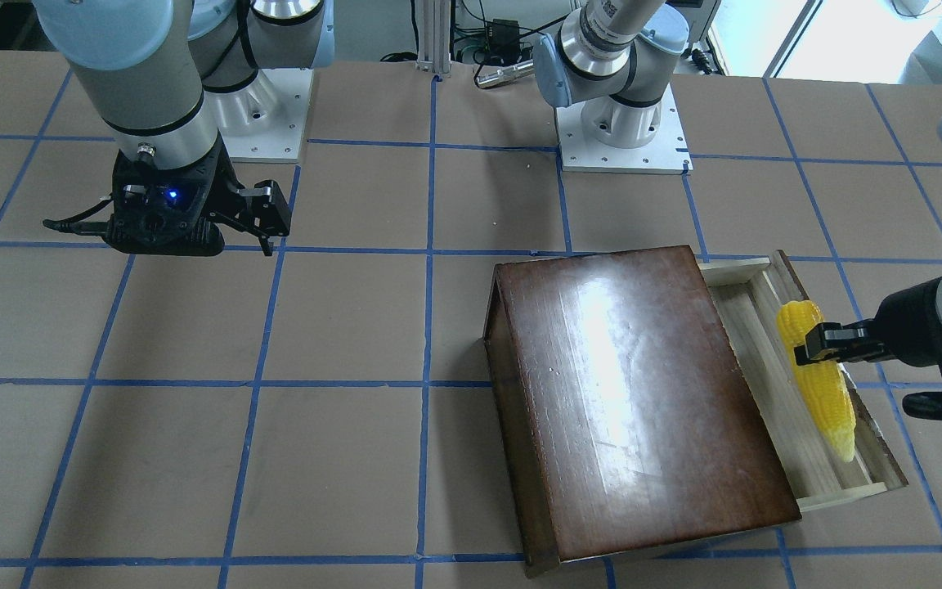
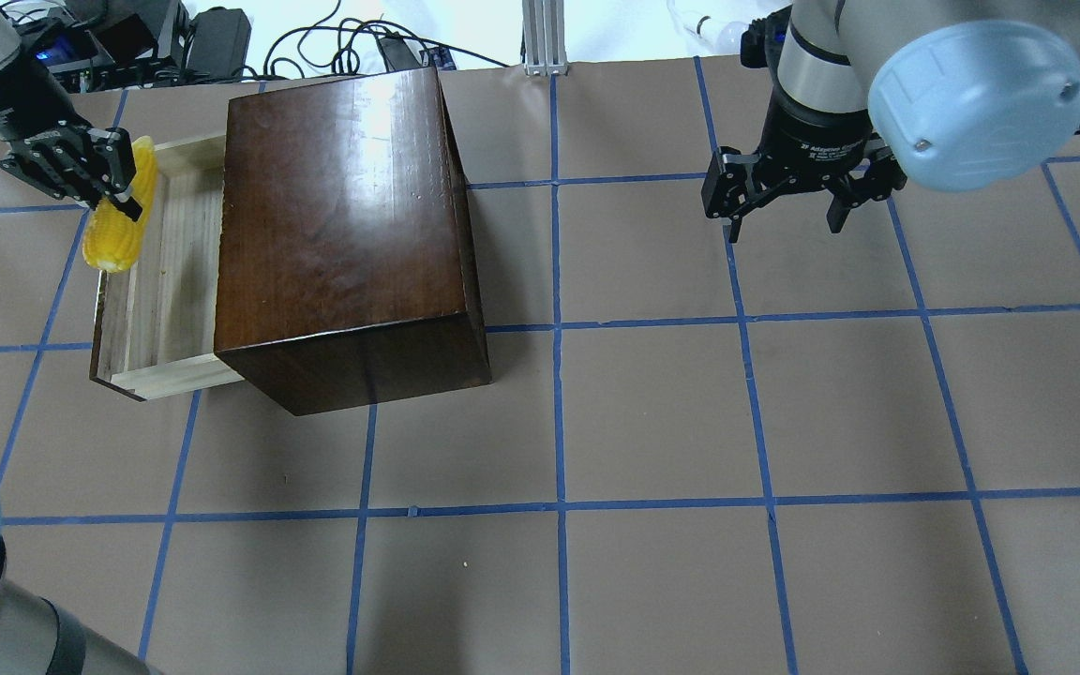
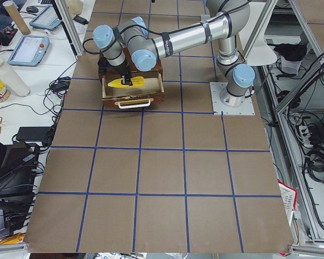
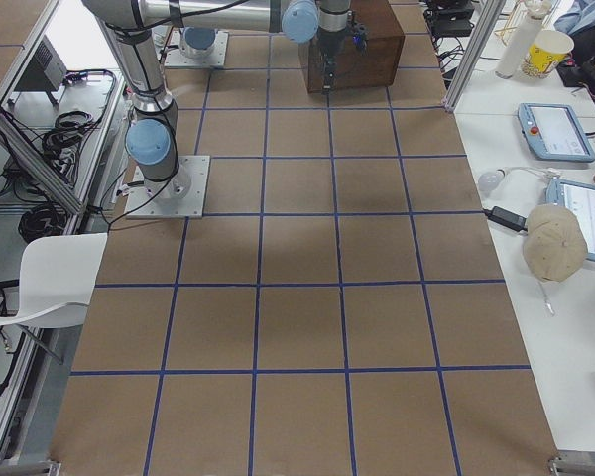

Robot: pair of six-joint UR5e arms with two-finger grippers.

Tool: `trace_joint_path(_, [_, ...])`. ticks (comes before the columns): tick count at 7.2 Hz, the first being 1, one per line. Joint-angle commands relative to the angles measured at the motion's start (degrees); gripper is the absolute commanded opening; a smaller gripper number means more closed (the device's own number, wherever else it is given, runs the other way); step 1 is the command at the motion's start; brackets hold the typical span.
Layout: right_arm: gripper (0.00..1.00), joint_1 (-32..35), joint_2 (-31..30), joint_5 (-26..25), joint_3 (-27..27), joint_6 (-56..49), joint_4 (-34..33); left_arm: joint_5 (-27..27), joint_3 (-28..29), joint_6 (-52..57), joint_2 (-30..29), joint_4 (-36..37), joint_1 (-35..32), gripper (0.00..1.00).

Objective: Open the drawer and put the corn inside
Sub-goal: 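Lift the corn with the left gripper and carry it over the open drawer, then lower the corn into the drawer and open the left gripper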

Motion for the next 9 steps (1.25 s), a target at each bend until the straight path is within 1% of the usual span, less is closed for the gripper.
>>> trace_joint_path(1, [1.00, 0.0, 0.0, 0.0, 0.0, 0.0, 0.0, -1.5, -0.2, -0.3, -1.8, 0.9, -0.2, 0.00])
trace_joint_path(2, [1.00, 0.0, 0.0, -0.1, 0.0, 0.0, 0.0, -1.6, -0.2, -0.1, -2.6, 0.9, -0.5, 0.00])
trace_joint_path(3, [1.00, 0.0, 0.0, -0.1, 0.0, 0.0, 0.0, -2.0, -0.1, 0.1, -3.6, 0.9, -0.8, 0.05])
trace_joint_path(4, [1.00, 0.0, 0.0, -0.1, 0.0, 0.0, 0.0, -2.8, -0.2, -0.2, -3.8, 0.9, -1.1, 0.17])
trace_joint_path(5, [1.00, 0.0, 0.0, -0.1, 0.0, 0.0, 0.0, -3.0, -0.2, -0.2, -3.9, 1.0, -1.1, 0.51])
trace_joint_path(6, [1.00, 0.0, 0.0, -0.1, 0.0, 0.0, 0.0, -2.9, -0.3, -0.2, -3.9, 1.0, -1.1, 0.73])
trace_joint_path(7, [1.00, 0.0, 0.0, -0.1, 0.0, 0.0, 0.0, -2.9, -0.4, -0.4, -3.8, 1.0, -1.0, 0.88])
trace_joint_path(8, [1.00, 0.0, -0.1, -0.1, 0.0, 0.0, 0.0, -2.9, -0.2, -0.5, -3.1, 1.0, -1.0, 1.00])
trace_joint_path(9, [1.00, 0.0, -0.1, -0.1, 0.0, 0.0, 0.0, -3.0, -0.1, -0.5, -2.1, 0.9, -1.1, 1.00])
